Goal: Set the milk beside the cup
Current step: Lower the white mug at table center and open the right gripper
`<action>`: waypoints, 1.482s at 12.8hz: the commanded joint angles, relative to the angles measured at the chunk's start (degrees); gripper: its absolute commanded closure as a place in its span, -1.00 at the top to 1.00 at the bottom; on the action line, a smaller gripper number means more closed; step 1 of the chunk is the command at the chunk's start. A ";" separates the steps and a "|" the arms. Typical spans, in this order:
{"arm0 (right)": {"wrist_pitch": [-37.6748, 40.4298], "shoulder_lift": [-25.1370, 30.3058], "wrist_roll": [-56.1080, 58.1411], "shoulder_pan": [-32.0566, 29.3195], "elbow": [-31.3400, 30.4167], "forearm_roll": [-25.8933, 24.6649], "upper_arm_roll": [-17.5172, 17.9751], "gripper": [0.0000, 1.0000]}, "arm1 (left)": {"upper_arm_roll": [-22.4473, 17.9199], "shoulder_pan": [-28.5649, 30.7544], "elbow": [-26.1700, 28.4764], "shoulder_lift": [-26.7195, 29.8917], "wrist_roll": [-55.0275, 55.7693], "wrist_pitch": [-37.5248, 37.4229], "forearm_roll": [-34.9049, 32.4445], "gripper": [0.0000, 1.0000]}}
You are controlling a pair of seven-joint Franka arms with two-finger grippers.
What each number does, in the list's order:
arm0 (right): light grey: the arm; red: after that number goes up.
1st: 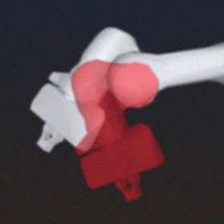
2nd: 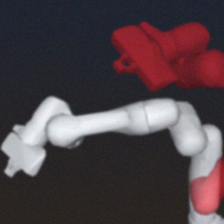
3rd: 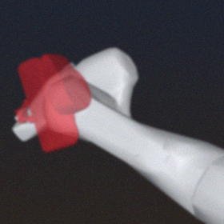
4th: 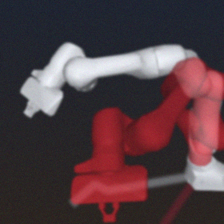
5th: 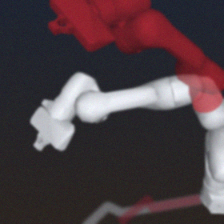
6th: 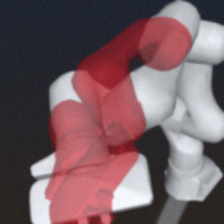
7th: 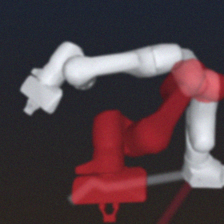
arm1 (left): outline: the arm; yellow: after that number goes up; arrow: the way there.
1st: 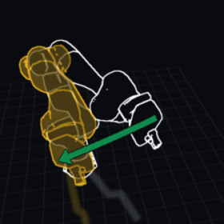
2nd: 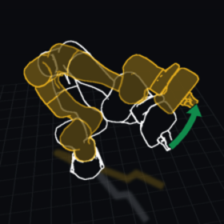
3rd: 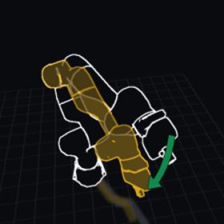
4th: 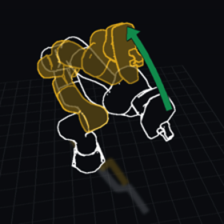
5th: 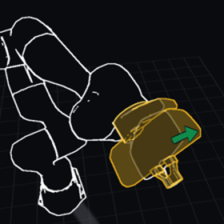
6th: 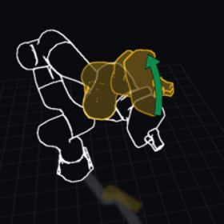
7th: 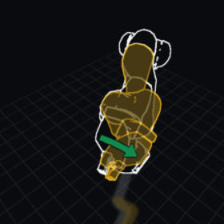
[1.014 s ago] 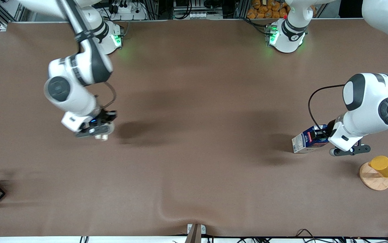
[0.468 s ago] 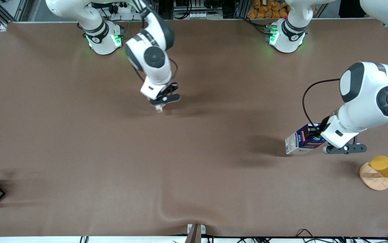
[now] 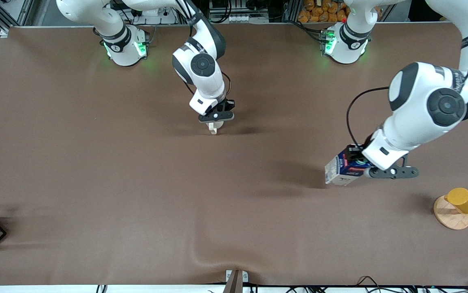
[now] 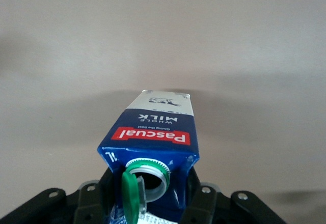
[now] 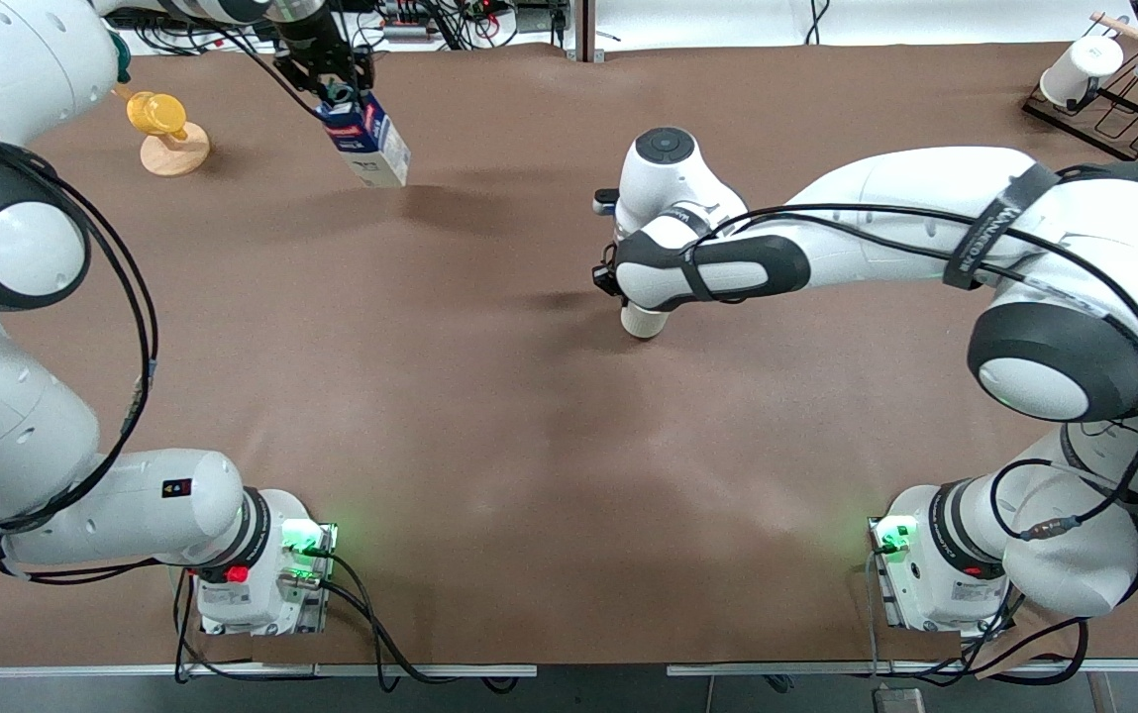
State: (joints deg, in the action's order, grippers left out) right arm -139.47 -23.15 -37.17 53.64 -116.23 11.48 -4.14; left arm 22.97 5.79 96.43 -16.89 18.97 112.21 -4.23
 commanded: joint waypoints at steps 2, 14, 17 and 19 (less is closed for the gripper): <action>0.16 -1.63 -1.32 0.85 3.02 1.18 -0.78 0.41 | 3.30 -1.65 -0.80 0.10 8.52 -1.38 -0.70 0.09; 27.21 27.63 11.06 -31.20 0.30 -9.59 -3.16 1.00 | 3.75 -21.84 -2.64 -1.03 32.85 -4.20 4.04 0.10; 33.80 26.41 25.25 -39.55 7.48 -11.56 -3.25 1.00 | 3.75 -28.45 -2.21 -2.18 41.13 -8.66 3.87 0.13; 41.43 24.65 33.27 -44.48 15.38 -11.74 -3.16 1.00 | 3.66 -32.49 -1.77 -2.88 44.12 -11.39 3.96 0.14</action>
State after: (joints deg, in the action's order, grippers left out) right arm -104.76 3.79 -10.03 13.69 -109.15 0.69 -8.69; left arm 27.09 -24.07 95.72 -18.43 60.59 103.91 -0.92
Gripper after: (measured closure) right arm 0.000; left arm 0.432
